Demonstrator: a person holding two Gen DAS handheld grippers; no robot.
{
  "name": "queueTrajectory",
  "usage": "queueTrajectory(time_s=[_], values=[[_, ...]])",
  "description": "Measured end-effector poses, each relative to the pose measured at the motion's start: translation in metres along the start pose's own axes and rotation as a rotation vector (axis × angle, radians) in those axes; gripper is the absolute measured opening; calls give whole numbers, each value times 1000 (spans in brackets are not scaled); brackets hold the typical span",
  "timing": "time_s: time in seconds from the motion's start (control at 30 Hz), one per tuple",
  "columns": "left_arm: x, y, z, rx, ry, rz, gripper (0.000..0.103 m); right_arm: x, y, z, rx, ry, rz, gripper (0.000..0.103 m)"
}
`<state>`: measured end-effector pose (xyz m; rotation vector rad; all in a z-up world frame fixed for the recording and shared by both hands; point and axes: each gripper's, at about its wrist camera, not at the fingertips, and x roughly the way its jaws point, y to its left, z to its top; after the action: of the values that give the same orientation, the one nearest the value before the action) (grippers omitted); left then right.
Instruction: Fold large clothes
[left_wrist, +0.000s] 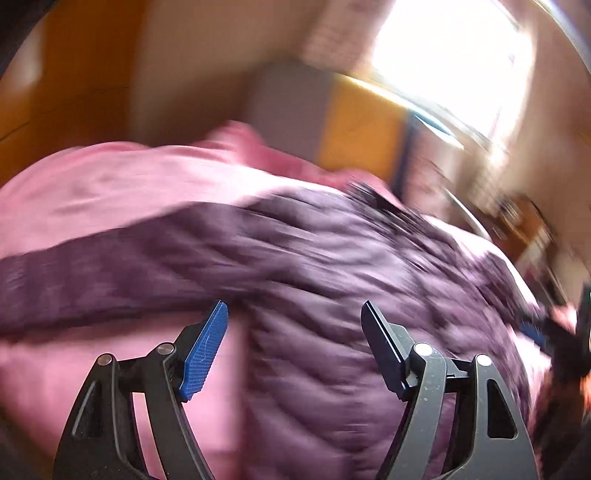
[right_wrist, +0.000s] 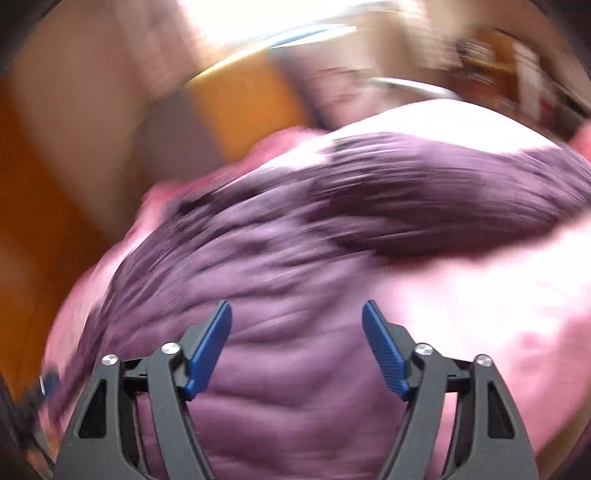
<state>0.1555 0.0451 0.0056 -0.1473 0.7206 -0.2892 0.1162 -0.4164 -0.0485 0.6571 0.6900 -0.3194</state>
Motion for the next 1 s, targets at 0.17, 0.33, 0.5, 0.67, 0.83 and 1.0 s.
queueTrajectory(time_s=[0.17,0.33,0.5,0.67,0.83,1.0], values=[[40,-55,-14,77,84,-96,73,-29,-135,44,362,-110,-166,64],[70,-53,-26,58,168,-60,73,-32,-213,80,565,-161,-241,65],[83,-53,-34,64,215,-30,73,-13,-242,110,639,-169,-313,63],[92,-58,-36,83,220,13,73,-23,-222,134,479,-146,-323,6],[96,-61,-39,77,206,43,75,-87,-184,106,225,-276,-439,4],[98,-62,-38,94,221,66,75,-65,-214,48,280,-111,-520,3]])
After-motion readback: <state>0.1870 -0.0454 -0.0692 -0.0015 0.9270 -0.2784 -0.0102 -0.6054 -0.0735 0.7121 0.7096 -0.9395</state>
